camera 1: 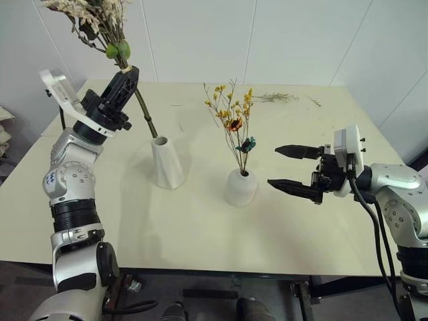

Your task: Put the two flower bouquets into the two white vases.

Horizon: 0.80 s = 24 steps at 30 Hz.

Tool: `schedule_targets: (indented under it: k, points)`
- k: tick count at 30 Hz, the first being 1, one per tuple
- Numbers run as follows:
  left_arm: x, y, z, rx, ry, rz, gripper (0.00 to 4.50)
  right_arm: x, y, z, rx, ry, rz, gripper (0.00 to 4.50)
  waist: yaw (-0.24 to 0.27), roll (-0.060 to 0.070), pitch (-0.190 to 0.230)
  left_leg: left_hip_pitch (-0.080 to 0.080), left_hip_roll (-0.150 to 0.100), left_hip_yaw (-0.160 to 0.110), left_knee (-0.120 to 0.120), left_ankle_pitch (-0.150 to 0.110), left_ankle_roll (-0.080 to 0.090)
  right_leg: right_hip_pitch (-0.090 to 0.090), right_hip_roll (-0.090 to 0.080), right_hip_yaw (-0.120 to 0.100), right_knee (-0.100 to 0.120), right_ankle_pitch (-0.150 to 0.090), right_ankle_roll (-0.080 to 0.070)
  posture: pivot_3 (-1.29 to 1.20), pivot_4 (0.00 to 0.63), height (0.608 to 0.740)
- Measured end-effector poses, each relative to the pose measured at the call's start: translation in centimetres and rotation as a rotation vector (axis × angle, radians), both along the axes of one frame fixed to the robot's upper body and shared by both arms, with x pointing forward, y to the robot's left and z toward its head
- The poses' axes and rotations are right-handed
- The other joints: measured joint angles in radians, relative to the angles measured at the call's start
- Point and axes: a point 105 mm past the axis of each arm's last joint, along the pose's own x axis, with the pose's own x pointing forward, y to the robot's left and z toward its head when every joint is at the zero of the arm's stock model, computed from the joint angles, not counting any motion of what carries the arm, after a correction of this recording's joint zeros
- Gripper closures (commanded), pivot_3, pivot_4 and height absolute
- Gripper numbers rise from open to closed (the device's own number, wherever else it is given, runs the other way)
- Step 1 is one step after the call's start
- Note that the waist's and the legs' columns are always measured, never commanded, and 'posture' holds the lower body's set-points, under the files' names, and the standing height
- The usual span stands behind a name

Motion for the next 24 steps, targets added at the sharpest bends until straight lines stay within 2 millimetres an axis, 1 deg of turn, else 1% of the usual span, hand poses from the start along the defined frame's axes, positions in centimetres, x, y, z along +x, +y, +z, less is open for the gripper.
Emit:
schedule_targets:
  k: [7, 12, 17, 24]
  points:
    - [0.8, -0.3, -1.0, 0.016, 0.024, -0.017, 4.38, -0.1, -0.1, 0.0, 0.013, -0.005, -0.028, 0.0, -0.001, 0.0, 0.0, 0.0, 0.0, 0.0, 0.0, 0.0, 0.0, 0.0, 0.0, 0.0, 0.0, 0.0, 0.0, 0.0, 0.15, 0.74]
    - [0.7, -0.3, -1.0, 0.034, -0.008, 0.007, 4.38, -0.1, -0.1, -0.2, 0.017, -0.002, -0.04, 0.0, 0.0, 0.0, 0.0, 0.0, 0.0, 0.0, 0.0, 0.0, 0.0, 0.0, 0.0, 0.0, 0.0, 0.0, 0.0, 0.0, 0.15, 0.74]
    - [1.2, -1.5, -3.6, 0.055, 0.049, -0.02, 4.38, -0.2, 0.0, -0.1, 0.025, -0.005, -0.045, 0.0, 0.0, 0.0, 0.0, 0.0, 0.0, 0.0, 0.0, 0.0, 0.0, 0.0, 0.0, 0.0, 0.0, 0.0, 0.0, 0.0, 0.15, 0.74]
    - [1.0, -1.2, -4.4, 0.06, 0.058, -0.002, 4.38, -0.1, -0.1, -0.2, 0.032, -0.002, -0.055, 0.0, 0.0, 0.0, 0.0, 0.0, 0.0, 0.0, 0.0, 0.0, 0.0, 0.0, 0.0, 0.0, 0.0, 0.0, 0.0, 0.0, 0.15, 0.74]
